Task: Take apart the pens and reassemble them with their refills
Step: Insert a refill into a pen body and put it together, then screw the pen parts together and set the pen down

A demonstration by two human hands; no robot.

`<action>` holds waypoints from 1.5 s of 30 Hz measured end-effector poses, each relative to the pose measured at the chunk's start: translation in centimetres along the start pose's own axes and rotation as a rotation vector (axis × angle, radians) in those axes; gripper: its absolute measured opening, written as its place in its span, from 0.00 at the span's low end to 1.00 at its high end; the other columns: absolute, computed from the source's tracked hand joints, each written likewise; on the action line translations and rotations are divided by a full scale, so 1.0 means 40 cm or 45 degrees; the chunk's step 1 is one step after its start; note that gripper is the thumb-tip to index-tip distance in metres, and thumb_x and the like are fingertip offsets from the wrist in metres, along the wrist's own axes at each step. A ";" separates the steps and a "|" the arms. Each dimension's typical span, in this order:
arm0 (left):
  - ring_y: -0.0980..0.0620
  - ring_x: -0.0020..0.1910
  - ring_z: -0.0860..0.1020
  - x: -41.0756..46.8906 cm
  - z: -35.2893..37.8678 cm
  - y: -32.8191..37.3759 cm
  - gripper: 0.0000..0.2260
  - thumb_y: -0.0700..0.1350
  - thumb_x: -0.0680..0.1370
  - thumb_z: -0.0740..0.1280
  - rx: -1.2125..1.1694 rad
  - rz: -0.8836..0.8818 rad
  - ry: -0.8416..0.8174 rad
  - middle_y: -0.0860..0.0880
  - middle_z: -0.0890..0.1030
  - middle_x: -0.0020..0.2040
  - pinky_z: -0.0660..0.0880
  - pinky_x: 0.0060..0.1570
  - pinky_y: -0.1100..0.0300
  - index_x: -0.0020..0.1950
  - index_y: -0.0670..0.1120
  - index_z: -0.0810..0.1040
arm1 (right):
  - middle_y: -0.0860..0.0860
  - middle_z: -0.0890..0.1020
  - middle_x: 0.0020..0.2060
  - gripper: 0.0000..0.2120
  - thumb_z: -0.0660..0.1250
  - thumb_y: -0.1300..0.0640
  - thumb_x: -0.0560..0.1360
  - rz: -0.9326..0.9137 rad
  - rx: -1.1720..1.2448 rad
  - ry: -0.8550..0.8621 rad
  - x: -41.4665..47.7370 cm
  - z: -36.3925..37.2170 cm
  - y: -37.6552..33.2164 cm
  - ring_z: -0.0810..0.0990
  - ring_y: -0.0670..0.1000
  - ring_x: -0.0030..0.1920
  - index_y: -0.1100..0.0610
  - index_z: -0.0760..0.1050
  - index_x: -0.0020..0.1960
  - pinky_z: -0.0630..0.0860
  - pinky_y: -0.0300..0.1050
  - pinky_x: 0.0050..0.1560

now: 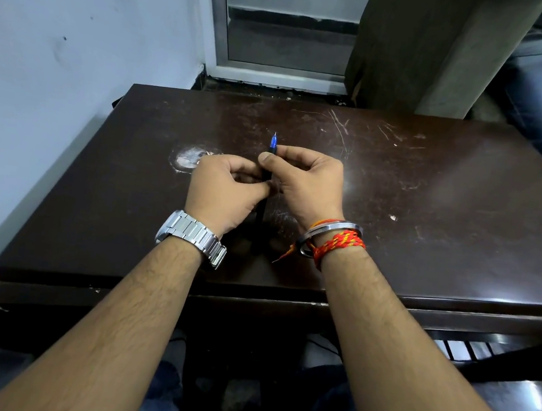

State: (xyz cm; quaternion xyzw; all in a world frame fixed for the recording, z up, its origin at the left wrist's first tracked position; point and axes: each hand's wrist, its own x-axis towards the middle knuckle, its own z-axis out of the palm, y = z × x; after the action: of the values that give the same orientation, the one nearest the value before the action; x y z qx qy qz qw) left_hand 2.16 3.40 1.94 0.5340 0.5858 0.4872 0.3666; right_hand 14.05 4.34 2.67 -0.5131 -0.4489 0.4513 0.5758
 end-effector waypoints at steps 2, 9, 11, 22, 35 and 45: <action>0.45 0.36 0.85 0.001 -0.001 -0.002 0.06 0.45 0.61 0.78 0.018 0.011 0.005 0.47 0.85 0.33 0.82 0.40 0.42 0.35 0.51 0.84 | 0.48 0.85 0.32 0.06 0.78 0.60 0.68 0.008 -0.006 -0.018 0.000 0.000 0.000 0.81 0.42 0.32 0.58 0.85 0.44 0.77 0.39 0.37; 0.52 0.29 0.81 0.009 -0.018 -0.010 0.07 0.47 0.62 0.79 0.016 -0.050 0.128 0.54 0.81 0.28 0.83 0.37 0.45 0.34 0.51 0.82 | 0.42 0.84 0.34 0.06 0.72 0.51 0.72 -0.010 -0.372 0.324 0.032 -0.055 0.001 0.81 0.41 0.39 0.52 0.86 0.41 0.81 0.44 0.48; 0.50 0.31 0.83 0.012 -0.017 -0.011 0.07 0.46 0.62 0.79 0.042 -0.066 0.112 0.52 0.82 0.30 0.83 0.39 0.44 0.35 0.50 0.82 | 0.42 0.83 0.37 0.05 0.70 0.55 0.72 -0.039 -0.644 0.291 0.027 -0.067 0.003 0.82 0.43 0.43 0.53 0.86 0.44 0.78 0.38 0.47; 0.46 0.32 0.83 0.009 -0.010 -0.014 0.09 0.45 0.64 0.80 0.182 -0.080 0.038 0.47 0.83 0.33 0.83 0.40 0.48 0.39 0.47 0.82 | 0.57 0.82 0.49 0.05 0.70 0.58 0.72 -0.050 -1.254 0.022 0.013 -0.051 0.017 0.78 0.56 0.48 0.58 0.81 0.47 0.71 0.41 0.46; 0.50 0.27 0.80 0.009 -0.009 -0.020 0.08 0.43 0.64 0.79 0.183 -0.076 -0.053 0.51 0.79 0.28 0.80 0.34 0.55 0.35 0.49 0.81 | 0.55 0.80 0.41 0.10 0.65 0.52 0.74 -0.068 -1.410 0.014 -0.007 -0.029 0.015 0.81 0.60 0.45 0.57 0.81 0.46 0.71 0.45 0.40; 0.44 0.33 0.84 0.000 -0.005 -0.009 0.05 0.43 0.64 0.77 0.247 -0.053 -0.169 0.49 0.83 0.31 0.82 0.39 0.44 0.36 0.48 0.83 | 0.46 0.83 0.33 0.07 0.67 0.50 0.76 -0.148 -0.303 0.301 0.017 -0.014 -0.003 0.80 0.47 0.36 0.50 0.83 0.44 0.79 0.47 0.40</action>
State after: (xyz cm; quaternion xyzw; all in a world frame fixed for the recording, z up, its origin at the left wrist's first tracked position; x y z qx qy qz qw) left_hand 1.85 3.39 1.64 0.5858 0.6155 0.3842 0.3611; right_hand 14.73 4.88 2.79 -0.6001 -0.4574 0.2974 0.5850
